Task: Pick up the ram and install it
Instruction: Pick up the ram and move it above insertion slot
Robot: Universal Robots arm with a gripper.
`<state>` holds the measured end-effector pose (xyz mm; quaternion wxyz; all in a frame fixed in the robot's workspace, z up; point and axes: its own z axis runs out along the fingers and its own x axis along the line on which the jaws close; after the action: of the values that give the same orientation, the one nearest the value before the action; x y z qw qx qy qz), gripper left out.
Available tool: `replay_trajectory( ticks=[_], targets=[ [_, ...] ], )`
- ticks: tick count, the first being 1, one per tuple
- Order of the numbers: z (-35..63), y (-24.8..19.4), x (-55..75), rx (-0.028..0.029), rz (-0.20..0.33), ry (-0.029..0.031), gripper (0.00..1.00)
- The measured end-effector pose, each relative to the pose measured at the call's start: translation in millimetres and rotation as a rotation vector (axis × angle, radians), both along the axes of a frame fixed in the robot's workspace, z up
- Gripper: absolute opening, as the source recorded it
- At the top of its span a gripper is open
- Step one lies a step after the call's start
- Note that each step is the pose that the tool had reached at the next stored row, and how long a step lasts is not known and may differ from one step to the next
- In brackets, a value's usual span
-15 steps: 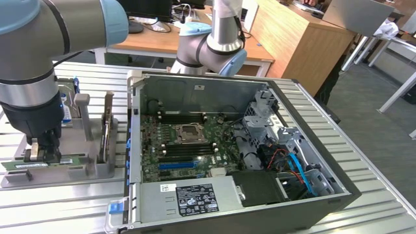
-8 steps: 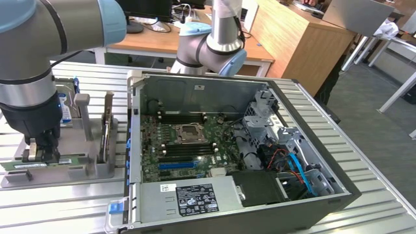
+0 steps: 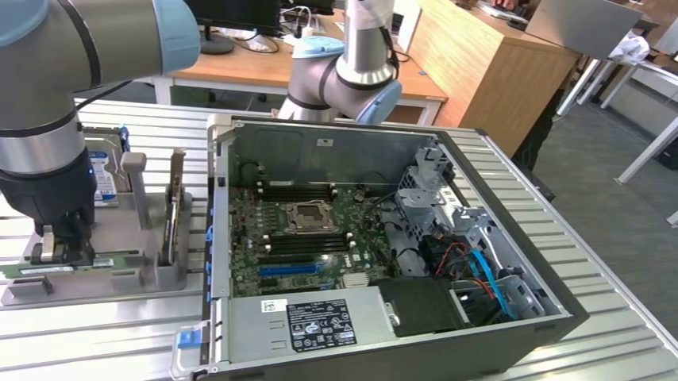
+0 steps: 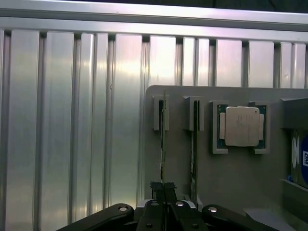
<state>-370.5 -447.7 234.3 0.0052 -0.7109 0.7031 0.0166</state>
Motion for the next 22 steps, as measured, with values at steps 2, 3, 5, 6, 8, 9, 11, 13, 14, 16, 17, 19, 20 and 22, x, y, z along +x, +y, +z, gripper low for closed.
replay_trajectory(
  ticks=[2,3,5,6,8,9,11,13,14,16,17,19,20,22],
  targets=[
    [0.0,0.0,-1.3,0.0,0.0,-0.0026,0.11],
    [0.0,0.0,-2.0,0.0,0.0,-0.004,0.11],
    [0.0,0.0,-3.5,0.0001,0.0,-0.0071,0.11],
    [0.0,0.0,-4.0,0.0,0.0,-0.0084,0.11],
    [0.0,0.0,-5.0,0.0001,0.0,-0.0105,0.11],
    [0.0,0.0,-5.5,0.0,0.0,-0.0116,0.11],
    [0.0,0.0,-6.7,0.0,0.0,-0.0141,0.11],
    [0.1,-0.1,-7.3,0.0,0.0,-0.0154,0.11],
    [0.0,-0.1,-7.3,0.0001,0.0,-0.0158,0.11],
    [0.5,0.0,-7.5,0.0001,0.0,-0.0158,0.11],
    [1.1,0.0,-7.5,-0.0001,0.0,-0.0156,0.11],
    [2.9,0.0,-7.5,-0.0001,0.0,-0.0157,0.11],
    [4.2,0.0,-7.5,0.0,0.0,-0.0158,0.11],
    [7.4,0.0,-7.5,0.0,0.0,-0.0158,0.11]
  ],
)
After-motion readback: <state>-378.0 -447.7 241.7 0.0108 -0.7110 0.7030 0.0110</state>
